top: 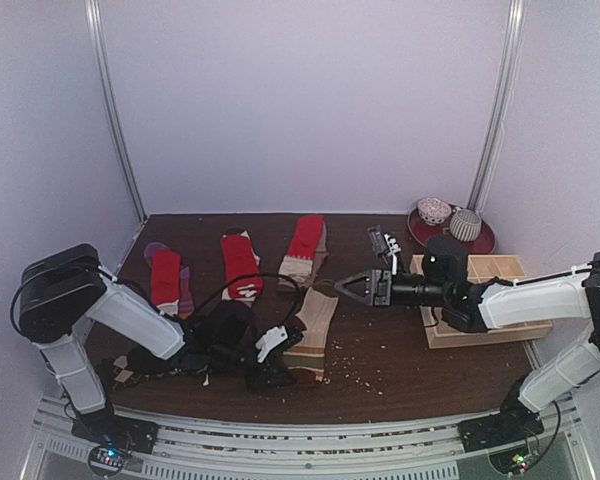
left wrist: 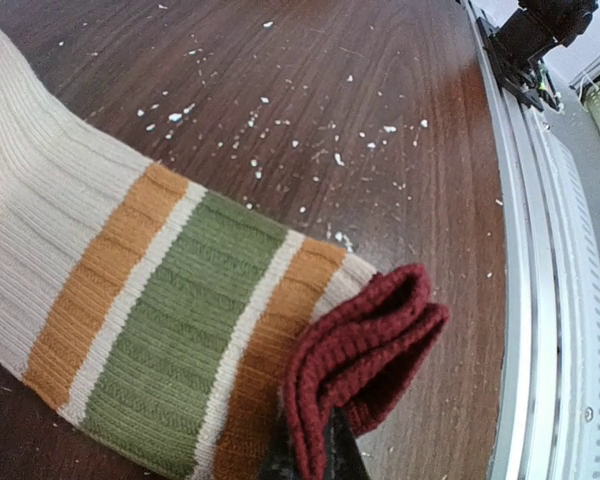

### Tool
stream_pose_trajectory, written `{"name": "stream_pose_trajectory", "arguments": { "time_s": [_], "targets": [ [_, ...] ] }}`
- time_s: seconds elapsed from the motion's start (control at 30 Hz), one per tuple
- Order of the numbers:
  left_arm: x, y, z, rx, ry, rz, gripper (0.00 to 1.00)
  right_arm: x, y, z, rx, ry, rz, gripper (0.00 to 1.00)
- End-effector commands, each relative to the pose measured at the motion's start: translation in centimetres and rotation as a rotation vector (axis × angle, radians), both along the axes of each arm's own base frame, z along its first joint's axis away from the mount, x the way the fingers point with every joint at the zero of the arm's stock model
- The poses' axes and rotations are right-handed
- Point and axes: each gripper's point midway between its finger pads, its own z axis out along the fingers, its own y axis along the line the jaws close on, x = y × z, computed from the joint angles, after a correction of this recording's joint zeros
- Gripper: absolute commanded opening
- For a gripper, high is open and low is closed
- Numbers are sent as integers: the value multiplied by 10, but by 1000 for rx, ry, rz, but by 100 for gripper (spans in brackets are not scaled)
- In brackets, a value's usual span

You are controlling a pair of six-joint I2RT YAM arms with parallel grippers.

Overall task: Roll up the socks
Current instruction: Roll a pair of socks at the center of the board.

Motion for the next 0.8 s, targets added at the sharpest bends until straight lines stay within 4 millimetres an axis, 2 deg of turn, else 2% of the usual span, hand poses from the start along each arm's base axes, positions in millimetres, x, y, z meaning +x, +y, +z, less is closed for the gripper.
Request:
{"name": "stream_pose_trajectory", "arguments": {
  "time_s": [0.0, 0.1, 0.13, 0.17, 0.27, 0.3, 0.4, 0.47, 0.63, 0.77],
  "targets": [
    [-13, 16, -31, 93, 109, 19, 0, 11, -4, 54, 113, -52, -62, 38],
    [-13, 15, -31, 98, 118, 14, 0, 6, 0, 62, 25, -184, -54, 39],
    [-14, 15, -31, 97, 122, 10, 0, 0, 2, 59, -47, -274, -51, 41],
    [-14, 16, -31, 100, 128, 8, 0, -13, 8, 50, -136, -364, -34, 43],
    [-16, 18, -33, 100, 157, 7, 0, -43, 15, -2, -437, -644, 30, 48],
    [-15, 19, -33, 99, 164, 8, 0, -52, 15, -23, -505, -695, 58, 49],
    [-13, 20, -31, 95, 171, 14, 0, -61, 11, -73, -630, -748, 94, 48],
    [-12, 20, -29, 94, 173, 18, 0, -73, 7, -98, -704, -798, 125, 47],
    [-7, 20, -23, 88, 179, 28, 0, -107, 7, -126, -749, -911, 230, 50],
    [-6, 21, -27, 106, 193, 25, 0, -115, 16, -138, -808, -997, 260, 50]
  ]
}}
